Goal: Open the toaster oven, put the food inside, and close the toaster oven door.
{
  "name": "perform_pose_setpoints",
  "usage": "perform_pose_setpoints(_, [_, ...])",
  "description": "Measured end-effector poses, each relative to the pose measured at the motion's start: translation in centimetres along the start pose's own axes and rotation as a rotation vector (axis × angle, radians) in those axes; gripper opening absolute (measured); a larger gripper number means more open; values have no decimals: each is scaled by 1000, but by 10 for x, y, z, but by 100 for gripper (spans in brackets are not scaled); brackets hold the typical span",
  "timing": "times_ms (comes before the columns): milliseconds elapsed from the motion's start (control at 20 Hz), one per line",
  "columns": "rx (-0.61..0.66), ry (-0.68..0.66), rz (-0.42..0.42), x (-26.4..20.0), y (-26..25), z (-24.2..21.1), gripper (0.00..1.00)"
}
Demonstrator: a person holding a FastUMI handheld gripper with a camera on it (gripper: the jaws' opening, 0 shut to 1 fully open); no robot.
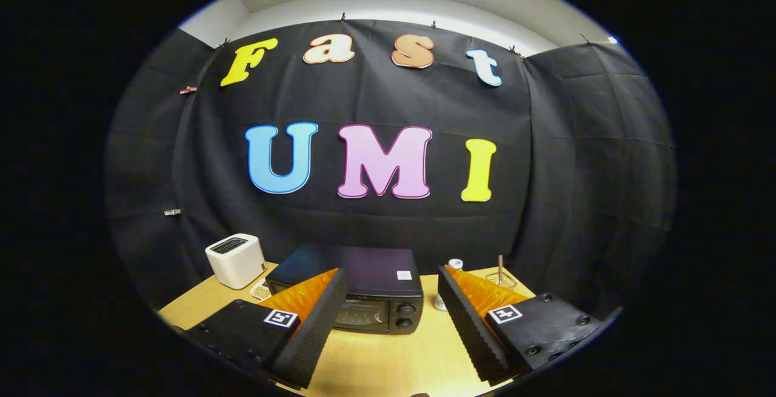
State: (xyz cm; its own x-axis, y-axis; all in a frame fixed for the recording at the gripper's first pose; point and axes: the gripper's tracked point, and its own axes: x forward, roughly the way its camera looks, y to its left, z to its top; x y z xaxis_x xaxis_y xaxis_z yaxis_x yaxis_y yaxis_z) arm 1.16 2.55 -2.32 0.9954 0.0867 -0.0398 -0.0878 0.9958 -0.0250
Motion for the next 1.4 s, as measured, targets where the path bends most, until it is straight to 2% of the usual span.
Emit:
perform_pose_setpoints(450, [19,16,-114,-54,-87,4,98])
perform_pose_setpoints(650, [16,16,-147,-72,-108,4,98])
perform_pose_setpoints(1400, [22,1,-50,-73,-79,21,98])
